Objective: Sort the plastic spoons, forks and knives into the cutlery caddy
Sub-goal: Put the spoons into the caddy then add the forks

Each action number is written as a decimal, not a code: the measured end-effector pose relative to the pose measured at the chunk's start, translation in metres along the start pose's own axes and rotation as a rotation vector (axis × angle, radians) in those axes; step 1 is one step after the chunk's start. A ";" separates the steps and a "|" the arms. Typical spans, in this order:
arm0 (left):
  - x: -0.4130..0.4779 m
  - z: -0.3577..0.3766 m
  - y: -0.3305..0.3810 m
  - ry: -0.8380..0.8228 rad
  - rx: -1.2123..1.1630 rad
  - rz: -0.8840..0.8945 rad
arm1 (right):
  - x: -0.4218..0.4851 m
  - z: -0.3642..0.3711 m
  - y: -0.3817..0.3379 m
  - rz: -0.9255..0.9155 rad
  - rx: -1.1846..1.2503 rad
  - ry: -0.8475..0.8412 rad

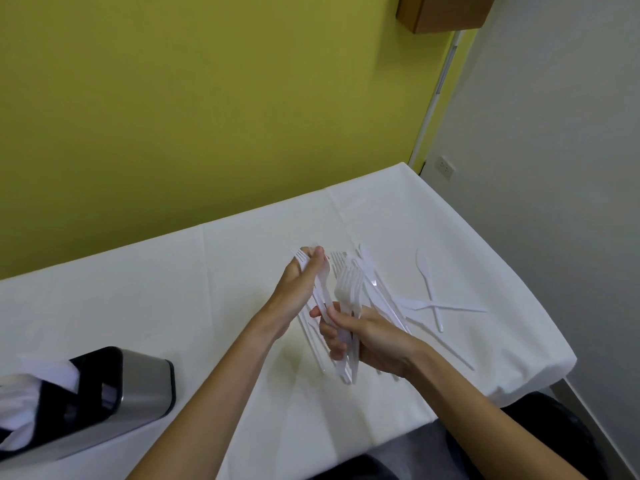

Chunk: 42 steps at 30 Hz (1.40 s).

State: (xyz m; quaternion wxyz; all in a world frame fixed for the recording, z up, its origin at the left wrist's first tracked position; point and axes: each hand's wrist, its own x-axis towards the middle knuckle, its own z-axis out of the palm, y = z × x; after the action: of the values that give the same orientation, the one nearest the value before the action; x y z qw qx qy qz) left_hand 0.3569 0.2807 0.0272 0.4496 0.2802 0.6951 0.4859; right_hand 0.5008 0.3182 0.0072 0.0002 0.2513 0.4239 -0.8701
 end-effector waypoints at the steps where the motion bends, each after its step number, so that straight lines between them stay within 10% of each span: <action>1: 0.002 -0.001 0.001 0.020 -0.037 -0.006 | 0.001 0.001 0.000 0.000 -0.019 0.016; 18: -0.006 -0.023 0.001 -0.171 0.391 0.200 | 0.003 0.003 -0.008 0.095 -0.395 0.321; 35: 0.010 -0.036 0.014 -0.368 0.590 0.282 | -0.004 -0.001 -0.015 0.206 -0.338 0.126; 42: 0.011 -0.032 0.017 -0.086 0.750 0.463 | 0.001 0.001 -0.014 0.112 -0.396 0.306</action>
State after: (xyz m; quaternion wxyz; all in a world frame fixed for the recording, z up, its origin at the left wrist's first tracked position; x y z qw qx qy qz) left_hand 0.3229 0.2824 0.0431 0.2247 0.5924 0.7228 0.2759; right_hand 0.4967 0.3266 0.0178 0.0332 0.3982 0.5667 -0.7205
